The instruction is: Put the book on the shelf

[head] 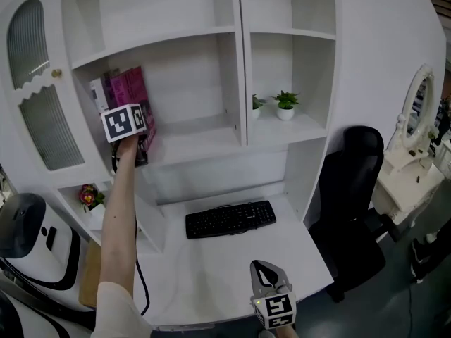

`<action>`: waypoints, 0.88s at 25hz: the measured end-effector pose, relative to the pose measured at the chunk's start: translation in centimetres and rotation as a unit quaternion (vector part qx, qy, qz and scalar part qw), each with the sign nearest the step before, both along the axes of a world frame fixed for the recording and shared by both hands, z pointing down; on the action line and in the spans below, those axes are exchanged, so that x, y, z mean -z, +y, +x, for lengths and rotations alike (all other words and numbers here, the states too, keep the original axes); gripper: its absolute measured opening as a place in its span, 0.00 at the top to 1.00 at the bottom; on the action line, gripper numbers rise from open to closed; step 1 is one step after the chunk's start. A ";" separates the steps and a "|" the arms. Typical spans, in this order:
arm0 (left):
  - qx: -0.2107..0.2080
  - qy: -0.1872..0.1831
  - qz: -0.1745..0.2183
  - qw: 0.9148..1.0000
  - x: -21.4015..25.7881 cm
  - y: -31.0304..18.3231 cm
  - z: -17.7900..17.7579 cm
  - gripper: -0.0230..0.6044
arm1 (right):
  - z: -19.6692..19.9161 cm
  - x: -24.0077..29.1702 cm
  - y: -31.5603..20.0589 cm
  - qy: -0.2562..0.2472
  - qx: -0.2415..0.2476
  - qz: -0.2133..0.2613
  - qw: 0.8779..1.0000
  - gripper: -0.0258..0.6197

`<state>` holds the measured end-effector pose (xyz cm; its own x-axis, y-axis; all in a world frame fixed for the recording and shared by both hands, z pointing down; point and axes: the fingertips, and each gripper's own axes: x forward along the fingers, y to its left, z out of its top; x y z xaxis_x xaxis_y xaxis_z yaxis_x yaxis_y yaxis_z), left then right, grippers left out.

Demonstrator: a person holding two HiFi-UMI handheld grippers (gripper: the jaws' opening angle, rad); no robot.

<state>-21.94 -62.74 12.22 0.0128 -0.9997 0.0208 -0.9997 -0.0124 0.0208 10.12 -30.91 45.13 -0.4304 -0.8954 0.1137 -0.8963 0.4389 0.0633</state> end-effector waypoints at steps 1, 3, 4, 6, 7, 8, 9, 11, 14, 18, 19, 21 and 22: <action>0.000 0.000 0.000 1.000 0.0 -0.3 0.0 0.73 | 0.1 -0.1 -0.1 0.002 -0.002 -0.001 1.000 0.96; 0.001 0.001 0.000 1.000 0.0 -0.8 -0.1 0.73 | 0.2 -0.2 -0.3 0.005 -0.004 -0.002 1.000 0.96; 0.002 0.000 0.001 1.000 0.1 -1.0 -0.2 0.73 | 0.3 -0.2 -0.5 0.007 -0.004 -0.002 1.000 0.96; 0.003 0.000 0.004 1.000 0.1 -1.4 -0.2 0.73 | 0.4 -0.3 -0.7 0.011 -0.005 -0.002 1.000 0.96; 0.003 0.000 0.003 1.000 0.1 -1.6 -0.2 0.73 | 0.5 -0.3 -0.8 0.011 -0.006 -0.002 1.000 0.96; 0.004 0.000 0.002 1.000 0.1 -1.8 -0.3 0.73 | 0.5 -0.3 -0.9 0.011 -0.006 -0.001 1.000 0.96; 0.005 0.000 0.001 1.000 0.1 -2.0 -0.3 0.73 | 0.5 -0.1 -1.0 0.012 -0.006 0.001 1.000 0.96; 0.006 0.001 -0.003 1.000 0.0 -2.4 -0.4 0.73 | 0.6 0.2 -1.2 0.012 -0.007 0.005 1.000 0.96; 0.006 0.001 -0.005 1.000 0.0 -2.9 -0.4 0.73 | 0.5 0.4 -1.5 0.012 -0.009 0.010 1.000 0.96; 0.007 0.000 -0.007 1.000 -0.1 -3.5 -0.6 0.73 | -0.2 0.7 -2.3 0.016 0.001 0.018 1.000 0.96; 0.007 0.001 -0.007 1.000 -0.2 -3.6 -0.6 0.73 | -0.4 0.9 -2.4 0.018 0.004 0.021 1.000 0.96; 0.006 0.001 -0.004 1.000 -0.1 -3.6 -0.6 0.73 | -0.8 1.2 -2.8 0.022 0.009 0.028 0.999 0.96; 0.004 0.001 -0.003 1.000 0.0 -3.7 -0.5 0.73 | -0.9 1.4 -2.9 0.024 0.011 0.030 0.999 0.96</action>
<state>-22.44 -66.40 12.26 0.0043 -0.9996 0.0269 -0.9997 -0.0037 0.0232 9.20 -33.85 43.69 -0.4454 -0.8917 0.0801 -0.8820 0.4524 0.1322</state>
